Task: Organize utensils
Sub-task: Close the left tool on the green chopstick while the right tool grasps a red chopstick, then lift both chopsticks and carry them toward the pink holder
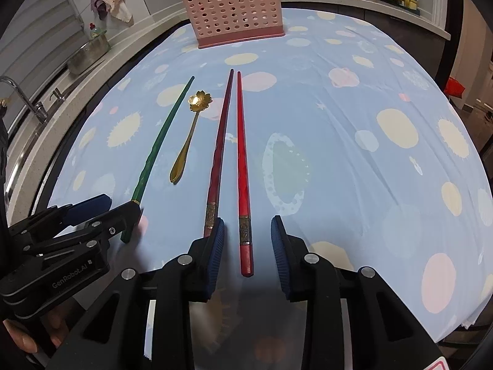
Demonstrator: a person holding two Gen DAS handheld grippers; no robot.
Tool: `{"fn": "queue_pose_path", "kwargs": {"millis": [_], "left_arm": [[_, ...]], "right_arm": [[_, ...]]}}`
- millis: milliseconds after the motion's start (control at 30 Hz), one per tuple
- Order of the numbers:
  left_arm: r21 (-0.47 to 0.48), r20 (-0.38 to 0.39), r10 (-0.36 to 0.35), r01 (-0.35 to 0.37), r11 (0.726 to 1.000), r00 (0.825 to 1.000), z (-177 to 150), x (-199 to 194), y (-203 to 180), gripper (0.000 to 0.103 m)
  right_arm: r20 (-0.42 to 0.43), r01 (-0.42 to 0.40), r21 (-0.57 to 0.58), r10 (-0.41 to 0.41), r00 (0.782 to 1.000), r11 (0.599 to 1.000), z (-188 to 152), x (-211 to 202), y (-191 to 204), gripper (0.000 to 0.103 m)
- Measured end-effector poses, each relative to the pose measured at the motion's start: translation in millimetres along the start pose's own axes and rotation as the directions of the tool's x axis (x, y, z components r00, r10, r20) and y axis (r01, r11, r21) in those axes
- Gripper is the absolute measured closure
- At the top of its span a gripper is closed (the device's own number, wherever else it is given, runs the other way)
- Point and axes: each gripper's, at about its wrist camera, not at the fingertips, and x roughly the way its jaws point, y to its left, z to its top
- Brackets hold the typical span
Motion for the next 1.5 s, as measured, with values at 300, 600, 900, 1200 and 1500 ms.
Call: {"fn": "queue_pose_path", "kwargs": {"millis": [300,600,900,1200,1500], "left_arm": [[0.003,0.007,-0.035,0.035,0.999,0.999,-0.7,0.2,-1.4,0.079],[-0.039,-0.002,-0.097,0.097,0.995,0.995,-0.6,-0.1,5.5,0.096],[-0.045,0.036,-0.111,0.113,0.993,0.993,1.0,-23.4,6.7,0.096],[-0.041,0.144,-0.110,0.117,0.992,0.983,21.4,-69.3,8.6,0.096],[-0.053,0.264,-0.114,0.132,0.990,0.958,48.3,-112.2,17.1,0.096]], "right_arm": [[0.013,0.024,-0.015,-0.024,1.000,1.000,0.0,1.4,-0.5,0.085],[0.015,0.022,-0.017,-0.022,1.000,1.000,-1.0,1.0,-1.5,0.095],[0.038,-0.002,0.002,0.002,0.999,1.000,-1.0,-15.8,-2.4,0.095],[0.146,-0.042,0.031,0.037,0.989,0.999,18.5,-60.2,-2.2,0.095],[0.290,-0.081,0.063,0.059,0.955,0.995,52.9,-110.8,-9.5,0.095]]}}
